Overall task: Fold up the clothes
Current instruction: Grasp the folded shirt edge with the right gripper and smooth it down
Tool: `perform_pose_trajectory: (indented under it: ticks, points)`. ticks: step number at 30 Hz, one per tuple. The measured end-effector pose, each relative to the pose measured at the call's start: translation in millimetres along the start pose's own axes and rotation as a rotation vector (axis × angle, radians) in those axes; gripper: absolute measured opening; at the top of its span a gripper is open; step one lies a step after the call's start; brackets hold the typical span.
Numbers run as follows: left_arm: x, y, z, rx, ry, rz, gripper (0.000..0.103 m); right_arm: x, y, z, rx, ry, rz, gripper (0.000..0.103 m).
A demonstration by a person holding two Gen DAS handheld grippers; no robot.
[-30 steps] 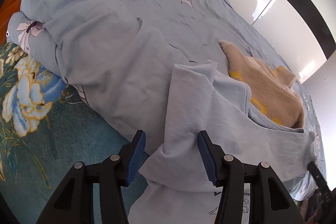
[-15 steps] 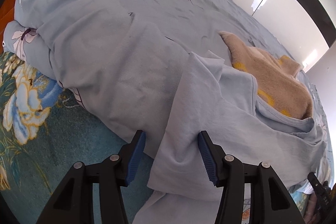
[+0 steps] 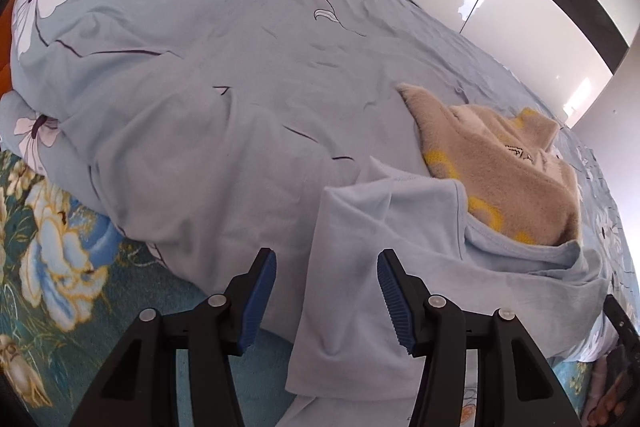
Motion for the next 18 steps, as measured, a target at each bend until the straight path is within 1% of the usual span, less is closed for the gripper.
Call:
perform_pose_trajectory:
  ticks: [3,5,6,7,8,9,12,16,18]
  points:
    - [2,-2,-1,0.000,0.002,-0.004,0.057,-1,-10,-13,-0.009,0.034,-0.050,0.039]
    - [0,-2,-1,0.001,0.005,-0.010,0.057,-3,-11,-12,0.039,0.030,-0.088,0.022]
    - [-3,0,-1,0.001,0.005,-0.017,0.057,-5,-10,-10,0.055,0.033,-0.091,0.006]
    - [-4,1,0,0.002,0.007,-0.023,0.057,-6,-7,-8,0.078,0.038,-0.094,0.003]
    - [-6,2,0,0.004,0.010,-0.029,0.057,-8,-4,-4,0.097,0.038,-0.101,0.002]
    - [-7,3,-2,0.005,0.014,-0.028,0.057,-9,-4,-1,0.097,0.040,-0.105,0.002]
    - [-11,5,-6,0.007,0.032,-0.020,0.057,-14,-21,4,0.050,0.045,-0.158,0.002]
    - [-18,11,-6,0.001,0.053,-0.008,0.057,-21,-34,-4,0.059,0.063,-0.214,0.002]
    - [-19,12,-5,0.005,0.049,-0.014,0.057,-19,-33,-4,0.052,0.058,-0.212,0.003]
Point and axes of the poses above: each gripper's, at about its wrist camera, not at the fingertips, and z roughly against the way its jaws point, y to its left, x to its top, the point moved 7 cm from there along -z, roughly the way its jaws point, and after that the axes turned 14 degrees about x, right-handed, at the moved point
